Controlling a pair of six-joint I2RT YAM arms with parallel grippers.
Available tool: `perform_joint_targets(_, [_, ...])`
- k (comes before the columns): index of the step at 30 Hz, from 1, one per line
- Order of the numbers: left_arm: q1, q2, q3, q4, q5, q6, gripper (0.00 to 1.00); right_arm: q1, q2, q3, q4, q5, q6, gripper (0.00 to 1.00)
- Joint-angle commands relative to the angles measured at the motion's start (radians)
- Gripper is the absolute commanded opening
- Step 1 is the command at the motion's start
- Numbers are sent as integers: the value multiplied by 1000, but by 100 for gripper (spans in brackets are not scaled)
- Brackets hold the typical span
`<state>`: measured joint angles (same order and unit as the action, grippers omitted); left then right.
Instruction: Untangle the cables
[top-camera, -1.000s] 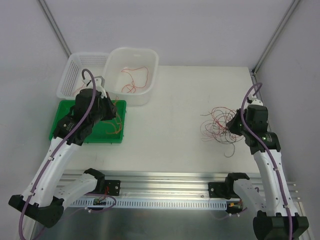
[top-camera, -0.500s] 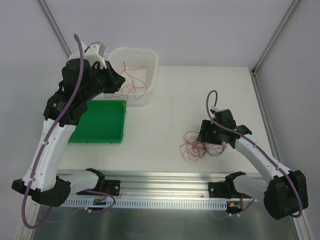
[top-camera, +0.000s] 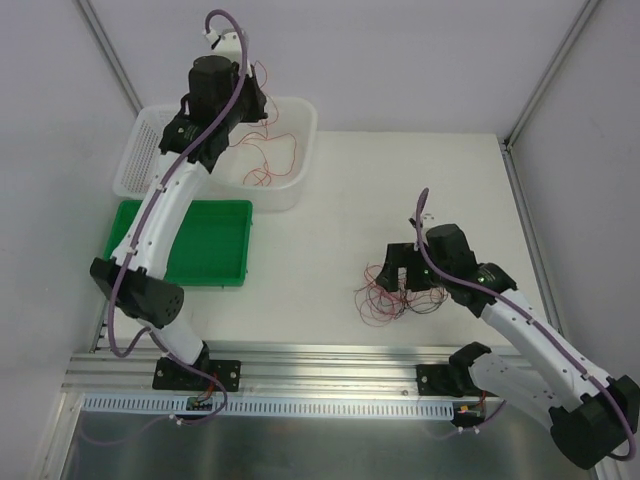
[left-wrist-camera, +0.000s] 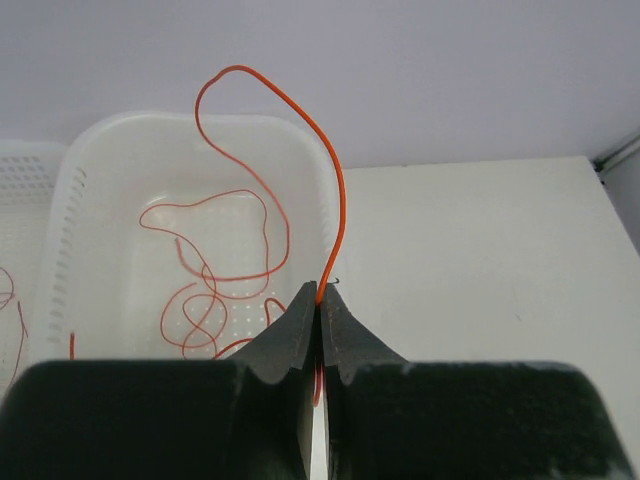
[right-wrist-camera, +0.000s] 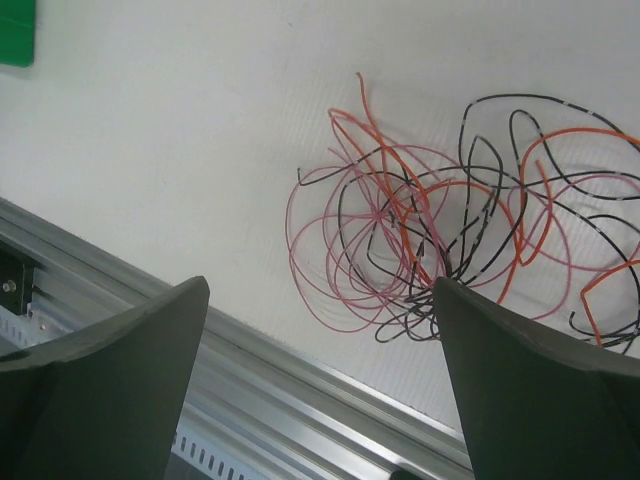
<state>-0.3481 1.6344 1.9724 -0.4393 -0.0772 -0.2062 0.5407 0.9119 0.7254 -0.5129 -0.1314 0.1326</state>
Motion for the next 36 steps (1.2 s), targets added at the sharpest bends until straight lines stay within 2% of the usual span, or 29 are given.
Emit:
perform_joint_targets(1, [24,93,20,166,-13,57,0,13,-70,52,-55,47,-14,100])
perform_joint_targets(2, [32,116,23,183,-15,68,0,13,-80,54,-71,62,-19,99])
perform_joint_targets(4, [46,180,29,215,-35,71,10,15,-113,65,-91,79,-24,100])
perform_joint_targets(6, [57,231,40,223,-48,71,29,15,-139,69,-113,93,-28,100])
perform_joint_targets(7, [63,240,43,223,-64,73,49,15,-146,72,-119,108,-30,100])
perform_joint_targets(10, [63,223,2,223,-35,74,78,13,-163,74,-144,124,-31,100])
perform_joint_targets(12, [61,171,-41,223,-15,45,84,13,-168,71,-150,164,-30,100])
perform_joint_targets(16, [52,41,-243,221,61,-37,96,15,-162,63,-159,209,-33,100])
perform_joint_targets(22, [-8,-152,-559,224,273,-93,99,13,-157,49,-151,285,-13,100])
perform_joint_targets(25, [-127,-203,-671,223,297,-52,99,15,-154,34,-127,286,-8,100])
perform_joint_targets(26, [-200,-215,-694,223,287,-38,99,15,-145,31,-122,285,-7,100])
perform_joint_targets(30, [-357,-203,-791,232,249,37,98,15,-137,11,-101,268,5,99])
perform_joint_targets(36, [-480,-101,-814,277,232,103,90,13,-157,-35,-70,243,22,99])
